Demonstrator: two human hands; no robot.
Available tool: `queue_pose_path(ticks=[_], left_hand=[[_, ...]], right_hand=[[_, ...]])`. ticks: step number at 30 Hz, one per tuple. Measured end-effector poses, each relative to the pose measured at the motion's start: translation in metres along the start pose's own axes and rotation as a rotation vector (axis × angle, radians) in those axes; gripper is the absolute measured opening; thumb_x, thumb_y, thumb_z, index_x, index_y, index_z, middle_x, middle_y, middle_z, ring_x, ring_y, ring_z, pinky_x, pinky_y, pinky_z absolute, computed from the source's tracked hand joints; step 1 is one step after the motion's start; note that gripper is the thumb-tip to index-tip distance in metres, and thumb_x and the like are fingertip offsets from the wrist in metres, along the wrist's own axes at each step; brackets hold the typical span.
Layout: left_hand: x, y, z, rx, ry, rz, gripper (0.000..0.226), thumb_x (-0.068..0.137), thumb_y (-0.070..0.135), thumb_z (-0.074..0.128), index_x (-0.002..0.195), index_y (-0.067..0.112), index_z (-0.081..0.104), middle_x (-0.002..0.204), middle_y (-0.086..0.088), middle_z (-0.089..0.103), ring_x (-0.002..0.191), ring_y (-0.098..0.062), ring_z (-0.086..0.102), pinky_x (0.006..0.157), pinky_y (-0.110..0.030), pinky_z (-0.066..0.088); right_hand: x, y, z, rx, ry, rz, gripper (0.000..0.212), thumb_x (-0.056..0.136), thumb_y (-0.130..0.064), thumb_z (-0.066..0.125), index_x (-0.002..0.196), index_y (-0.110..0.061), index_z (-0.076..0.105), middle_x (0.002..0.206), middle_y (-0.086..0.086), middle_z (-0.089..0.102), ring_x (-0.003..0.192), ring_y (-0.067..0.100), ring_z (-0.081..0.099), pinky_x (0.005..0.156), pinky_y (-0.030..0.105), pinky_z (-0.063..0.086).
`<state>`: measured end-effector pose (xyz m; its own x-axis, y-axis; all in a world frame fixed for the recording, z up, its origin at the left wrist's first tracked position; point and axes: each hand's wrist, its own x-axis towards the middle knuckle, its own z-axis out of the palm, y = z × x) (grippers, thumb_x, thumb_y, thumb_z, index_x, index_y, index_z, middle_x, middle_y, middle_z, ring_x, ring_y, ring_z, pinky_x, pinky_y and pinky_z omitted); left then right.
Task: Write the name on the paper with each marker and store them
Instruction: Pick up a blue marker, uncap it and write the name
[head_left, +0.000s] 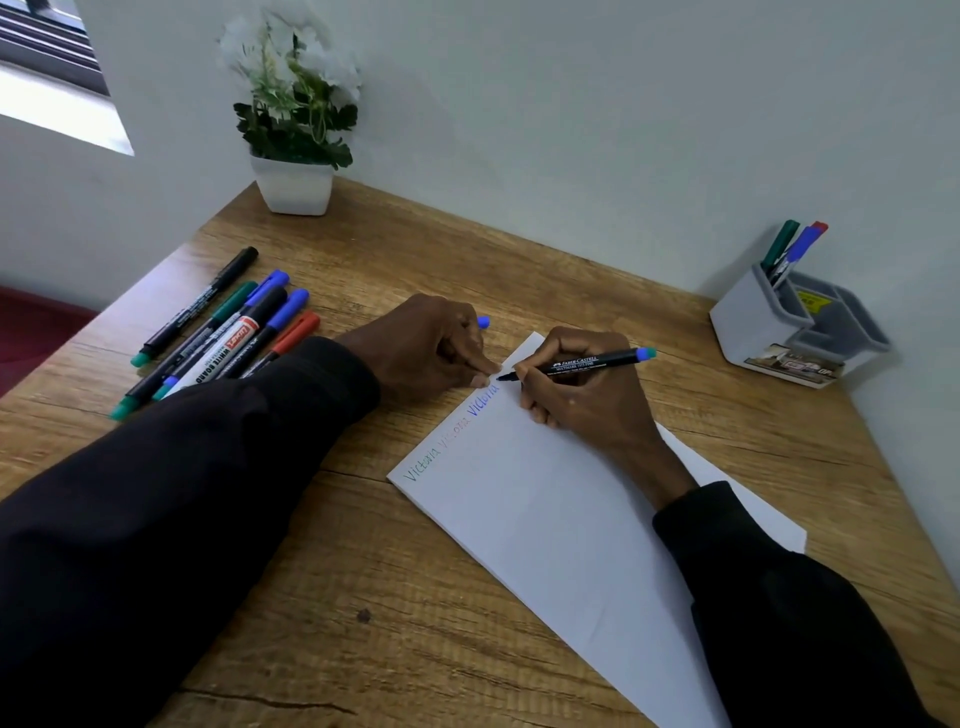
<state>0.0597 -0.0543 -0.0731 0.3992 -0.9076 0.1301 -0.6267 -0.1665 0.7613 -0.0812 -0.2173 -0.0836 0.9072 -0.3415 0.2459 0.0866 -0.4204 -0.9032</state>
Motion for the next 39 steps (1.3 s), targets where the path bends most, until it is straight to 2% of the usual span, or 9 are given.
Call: queue_pose_path(ticks=[4,7,11,14,16,26,32,36,39], left_hand=[[-0.0002,0.0006,-0.0002,-0.01,0.0,0.005,0.037,0.078,0.012,0.079,0.075,0.042,0.057,0.08,0.021,0.059,0.078,0.024,0.054,0.063,0.003,0.04],[-0.0006,0.0004,-0.0005,-0.003,-0.002,0.005,0.038,0.079,0.012,0.079,0.075,0.043,0.056,0.081,0.022,0.058,0.078,0.026,0.052,0.062,0.004,0.038],[-0.0007,-0.0003,-0.0002,-0.005,-0.009,0.008,0.036,0.08,0.012,0.077,0.076,0.041,0.057,0.082,0.023,0.057,0.079,0.028,0.05,0.063,0.004,0.039],[0.0,-0.0009,0.0001,-0.006,-0.014,0.005,0.031,0.08,0.013,0.077,0.078,0.039,0.06,0.082,0.023,0.058,0.08,0.018,0.056,0.064,-0.001,0.042],[0.0007,-0.0012,0.0,-0.001,-0.019,-0.002,0.03,0.08,0.014,0.078,0.077,0.038,0.06,0.082,0.023,0.058,0.078,0.012,0.058,0.064,-0.003,0.042],[-0.0001,-0.0019,-0.0008,0.005,-0.025,0.023,0.037,0.081,0.012,0.076,0.078,0.043,0.057,0.084,0.022,0.058,0.081,0.026,0.052,0.066,0.002,0.041],[-0.0009,-0.0029,-0.0002,0.007,-0.002,0.031,0.038,0.08,0.014,0.078,0.074,0.044,0.056,0.08,0.022,0.057,0.079,0.028,0.05,0.062,0.004,0.038],[-0.0001,-0.0015,-0.0012,-0.001,-0.015,0.026,0.034,0.081,0.013,0.077,0.076,0.041,0.057,0.08,0.021,0.057,0.077,0.025,0.052,0.063,0.003,0.04],[-0.0008,-0.0014,-0.0015,-0.003,-0.008,0.05,0.041,0.081,0.01,0.077,0.076,0.044,0.054,0.08,0.019,0.057,0.08,0.028,0.052,0.066,0.005,0.037]], right_hand=[[0.0,-0.0005,0.0,-0.014,0.0,0.023,0.023,0.084,0.019,0.063,0.069,0.003,0.067,0.058,0.006,0.068,0.043,0.02,0.061,0.042,0.022,0.046],[-0.0003,-0.0002,0.0005,-0.017,0.034,0.044,0.029,0.081,0.019,0.062,0.065,-0.005,0.066,0.058,0.01,0.067,0.042,0.02,0.06,0.042,0.021,0.044],[-0.0017,0.0002,0.0001,-0.002,0.041,0.034,0.02,0.085,0.018,0.064,0.07,0.006,0.066,0.058,0.015,0.066,0.042,0.024,0.06,0.042,0.022,0.045],[-0.0017,-0.0003,0.0002,0.004,0.033,0.023,0.014,0.089,0.015,0.065,0.075,0.014,0.066,0.06,0.019,0.066,0.043,0.027,0.058,0.042,0.023,0.045],[-0.0017,0.0002,0.0,0.007,0.037,0.023,0.015,0.089,0.015,0.065,0.075,0.013,0.066,0.059,0.018,0.067,0.043,0.027,0.059,0.042,0.023,0.045],[-0.001,-0.0006,0.0007,-0.011,0.071,0.049,0.024,0.085,0.014,0.065,0.067,-0.002,0.066,0.059,0.019,0.067,0.042,0.027,0.06,0.042,0.024,0.045],[-0.0021,-0.0003,0.0022,0.028,0.056,0.054,0.017,0.091,0.014,0.065,0.074,0.011,0.065,0.06,0.005,0.069,0.043,0.021,0.06,0.043,0.022,0.045],[-0.0015,0.0004,0.002,0.026,0.087,0.067,0.018,0.09,0.014,0.063,0.074,0.007,0.064,0.06,0.02,0.068,0.043,0.024,0.061,0.042,0.023,0.045],[-0.0005,0.0021,0.0016,0.008,0.091,0.075,0.019,0.09,0.012,0.063,0.073,0.003,0.064,0.06,0.019,0.068,0.043,0.024,0.062,0.042,0.024,0.046]])
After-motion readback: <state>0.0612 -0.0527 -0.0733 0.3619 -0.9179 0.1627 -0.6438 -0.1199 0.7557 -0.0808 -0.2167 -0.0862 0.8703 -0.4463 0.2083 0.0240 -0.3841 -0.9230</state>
